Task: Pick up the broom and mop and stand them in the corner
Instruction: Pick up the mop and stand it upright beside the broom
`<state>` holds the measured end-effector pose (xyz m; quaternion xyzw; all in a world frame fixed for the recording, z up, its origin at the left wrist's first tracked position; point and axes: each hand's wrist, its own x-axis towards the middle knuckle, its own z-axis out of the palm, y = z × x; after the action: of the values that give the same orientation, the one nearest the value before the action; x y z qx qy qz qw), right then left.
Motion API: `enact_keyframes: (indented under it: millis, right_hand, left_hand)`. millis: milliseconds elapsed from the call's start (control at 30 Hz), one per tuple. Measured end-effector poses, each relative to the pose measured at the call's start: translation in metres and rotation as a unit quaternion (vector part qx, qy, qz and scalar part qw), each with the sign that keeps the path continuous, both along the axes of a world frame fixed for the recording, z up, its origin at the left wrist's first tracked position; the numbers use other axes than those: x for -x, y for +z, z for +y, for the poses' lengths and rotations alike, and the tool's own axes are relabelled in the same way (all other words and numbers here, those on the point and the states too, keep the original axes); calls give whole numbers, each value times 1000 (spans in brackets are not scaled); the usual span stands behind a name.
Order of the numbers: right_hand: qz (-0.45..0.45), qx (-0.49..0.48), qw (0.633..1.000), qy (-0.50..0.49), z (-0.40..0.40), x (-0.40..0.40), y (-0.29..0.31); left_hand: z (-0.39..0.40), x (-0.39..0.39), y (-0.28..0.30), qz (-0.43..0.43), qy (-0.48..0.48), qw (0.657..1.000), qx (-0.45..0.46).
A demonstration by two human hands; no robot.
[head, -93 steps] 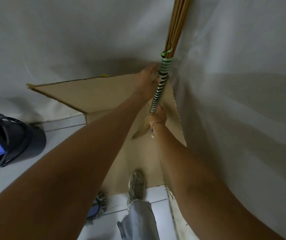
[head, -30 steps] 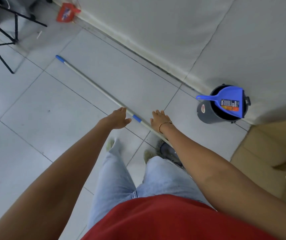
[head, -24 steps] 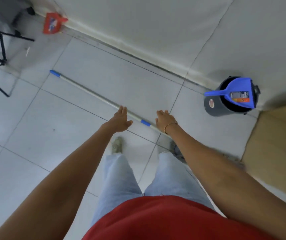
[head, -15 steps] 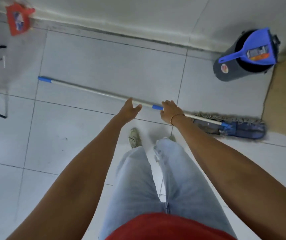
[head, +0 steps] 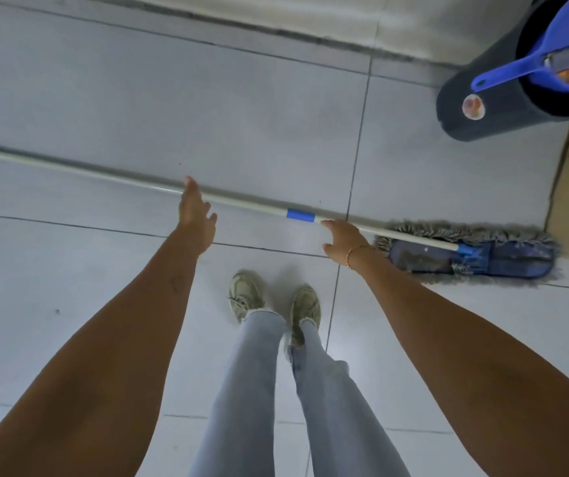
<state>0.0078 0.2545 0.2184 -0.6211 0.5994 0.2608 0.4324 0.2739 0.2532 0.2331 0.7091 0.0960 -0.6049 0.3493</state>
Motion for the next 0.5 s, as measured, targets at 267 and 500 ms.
enact_keyframes:
  millis: [267,500]
  right_hand:
    - [10,-15,1000,-4,-18,-13,-212]
    - [-29,64,996,50,-40,-33,-321]
  left_hand:
    - [-30,-21,-199,-58,6,996,-66]
    - [-30,-39,-305,-53,76,993,-74]
